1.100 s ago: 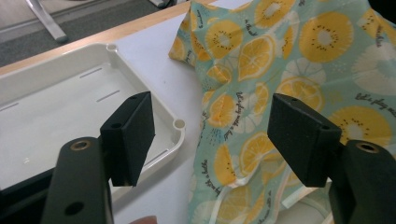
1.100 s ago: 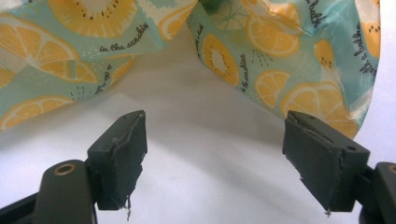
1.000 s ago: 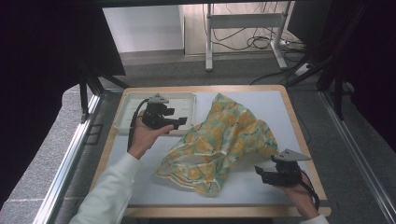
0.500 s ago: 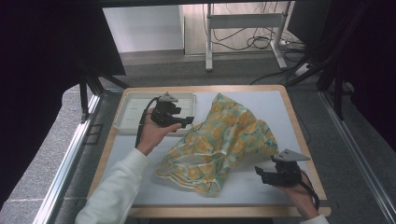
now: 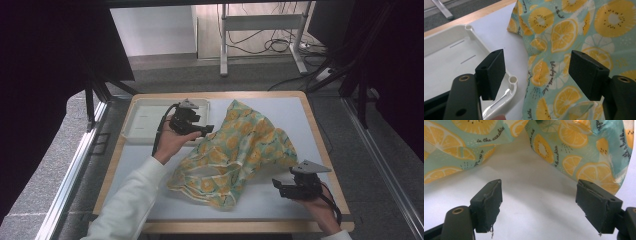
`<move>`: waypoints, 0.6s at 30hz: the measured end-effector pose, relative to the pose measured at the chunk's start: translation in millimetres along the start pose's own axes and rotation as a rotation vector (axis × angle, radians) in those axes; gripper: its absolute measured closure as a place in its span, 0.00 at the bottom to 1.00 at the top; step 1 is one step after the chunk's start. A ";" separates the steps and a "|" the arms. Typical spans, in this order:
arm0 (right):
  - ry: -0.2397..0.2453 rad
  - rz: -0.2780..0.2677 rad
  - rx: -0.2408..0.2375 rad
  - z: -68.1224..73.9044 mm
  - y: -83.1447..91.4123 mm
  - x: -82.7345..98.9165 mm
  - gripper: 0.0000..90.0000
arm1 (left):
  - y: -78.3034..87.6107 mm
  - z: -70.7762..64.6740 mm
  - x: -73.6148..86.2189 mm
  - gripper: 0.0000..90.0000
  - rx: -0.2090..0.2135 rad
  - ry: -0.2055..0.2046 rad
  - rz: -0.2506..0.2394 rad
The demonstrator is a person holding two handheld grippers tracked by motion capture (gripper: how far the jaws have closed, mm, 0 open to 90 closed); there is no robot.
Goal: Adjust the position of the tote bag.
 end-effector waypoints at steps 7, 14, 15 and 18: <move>-0.001 0.002 0.000 -0.8 0.5 0.3 0.24 | -4.7 -2.9 -5.2 0.33 0.003 -0.004 0.004; -0.007 0.000 -0.009 0.2 0.8 -0.1 0.24 | -12.7 -0.7 -6.3 0.33 -0.005 0.001 0.019; -0.007 0.000 -0.009 0.2 0.8 -0.1 0.24 | -12.7 -0.7 -6.3 0.33 -0.005 0.001 0.019; -0.009 0.000 -0.007 -0.4 0.6 0.1 0.24 | -14.1 0.0 -11.4 0.33 0.000 -0.001 0.017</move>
Point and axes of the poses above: each handheld gripper's, and its own axes: y roughly backward along the jaws, x roughly out of its underside, z roughly to its left, the point moved 7 cm from there along -y, roughly forward along the jaws, and after that the axes turned 7 degrees about y, right-handed, at the moved point
